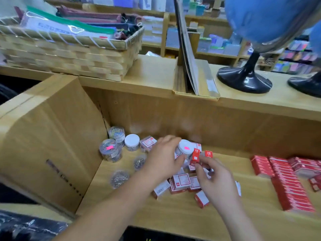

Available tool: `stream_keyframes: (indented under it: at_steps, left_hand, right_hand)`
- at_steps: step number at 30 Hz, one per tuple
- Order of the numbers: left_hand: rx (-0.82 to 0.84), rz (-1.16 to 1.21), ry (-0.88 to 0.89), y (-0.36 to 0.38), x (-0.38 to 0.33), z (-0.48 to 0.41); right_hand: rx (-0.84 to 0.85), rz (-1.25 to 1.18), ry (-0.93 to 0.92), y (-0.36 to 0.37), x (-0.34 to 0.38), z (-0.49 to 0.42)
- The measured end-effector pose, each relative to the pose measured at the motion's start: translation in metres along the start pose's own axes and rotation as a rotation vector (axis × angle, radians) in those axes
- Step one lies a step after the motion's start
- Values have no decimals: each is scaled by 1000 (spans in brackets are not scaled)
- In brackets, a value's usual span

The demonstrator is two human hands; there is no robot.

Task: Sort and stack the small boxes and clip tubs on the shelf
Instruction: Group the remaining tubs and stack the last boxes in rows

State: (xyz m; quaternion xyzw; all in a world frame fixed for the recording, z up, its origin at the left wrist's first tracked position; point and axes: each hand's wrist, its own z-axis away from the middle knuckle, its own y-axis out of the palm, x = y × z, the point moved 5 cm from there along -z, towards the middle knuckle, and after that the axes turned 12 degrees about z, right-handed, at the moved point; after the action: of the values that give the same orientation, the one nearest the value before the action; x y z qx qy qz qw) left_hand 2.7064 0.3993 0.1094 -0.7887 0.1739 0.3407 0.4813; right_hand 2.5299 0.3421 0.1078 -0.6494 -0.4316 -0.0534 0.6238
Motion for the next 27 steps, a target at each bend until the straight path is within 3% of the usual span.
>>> stream_keyframes:
  at_steps: [3, 6, 12, 18, 20, 24, 27]
  left_hand:
    - [114, -232, 1, 26, -6, -27]
    - [126, -303, -44, 38, -6, -35]
    - [-160, 62, -77, -8, -15, -8]
    - [-340, 143, -128, -71, 15, 72]
    - [-382, 138, -147, -82, 25, 86]
    - [-378, 226, -185, -101, 46, 105]
    - [-372, 137, -225, -107, 76, 130]
  right_hand:
    - [-4, -68, -4, -10, 1, -8]
    - [-12, -102, -5, -15, 2, -16]
    - [-31, -225, -14, -21, 25, -25]
    - [459, -258, -66, 33, 100, -25]
    - [546, -224, -120, 54, 124, -22]
    - [445, -85, -232, 84, 147, -30]
    - [402, 64, -252, 107, 151, -44]
